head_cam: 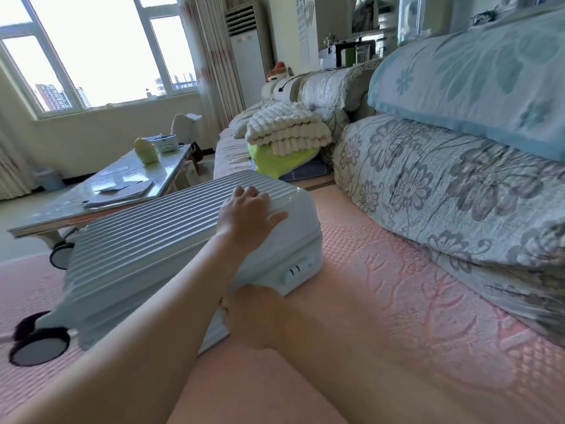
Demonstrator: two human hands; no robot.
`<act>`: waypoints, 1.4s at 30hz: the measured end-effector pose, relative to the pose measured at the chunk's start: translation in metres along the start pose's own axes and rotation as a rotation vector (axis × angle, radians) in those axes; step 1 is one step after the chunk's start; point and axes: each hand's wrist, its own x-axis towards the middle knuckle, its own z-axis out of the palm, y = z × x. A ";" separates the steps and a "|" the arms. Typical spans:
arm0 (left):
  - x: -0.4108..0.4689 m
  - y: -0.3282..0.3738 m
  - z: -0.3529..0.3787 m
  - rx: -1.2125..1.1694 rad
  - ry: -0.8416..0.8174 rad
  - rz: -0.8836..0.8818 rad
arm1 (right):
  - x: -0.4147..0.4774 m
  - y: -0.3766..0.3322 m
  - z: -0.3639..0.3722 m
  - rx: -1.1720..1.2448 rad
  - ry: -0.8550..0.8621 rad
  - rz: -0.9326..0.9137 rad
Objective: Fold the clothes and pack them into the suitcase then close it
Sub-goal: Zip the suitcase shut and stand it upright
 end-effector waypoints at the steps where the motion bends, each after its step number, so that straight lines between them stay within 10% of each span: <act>1: -0.007 -0.011 -0.005 -0.090 -0.021 0.046 | 0.001 -0.011 0.001 -0.002 0.000 -0.003; 17: -0.210 -0.161 -0.033 -0.189 0.219 0.185 | 0.038 -0.119 0.012 0.066 -0.021 0.115; 24: -0.215 -0.218 -0.070 -0.260 0.185 -0.238 | 0.056 -0.124 -0.003 -0.094 0.812 0.053; 28: -0.210 -0.228 -0.068 -0.521 -0.077 -0.399 | 0.068 -0.139 0.023 -0.239 0.573 -0.012; 42: -0.209 -0.134 -0.068 -0.665 0.020 -0.212 | -0.011 -0.034 -0.013 -0.138 0.412 0.001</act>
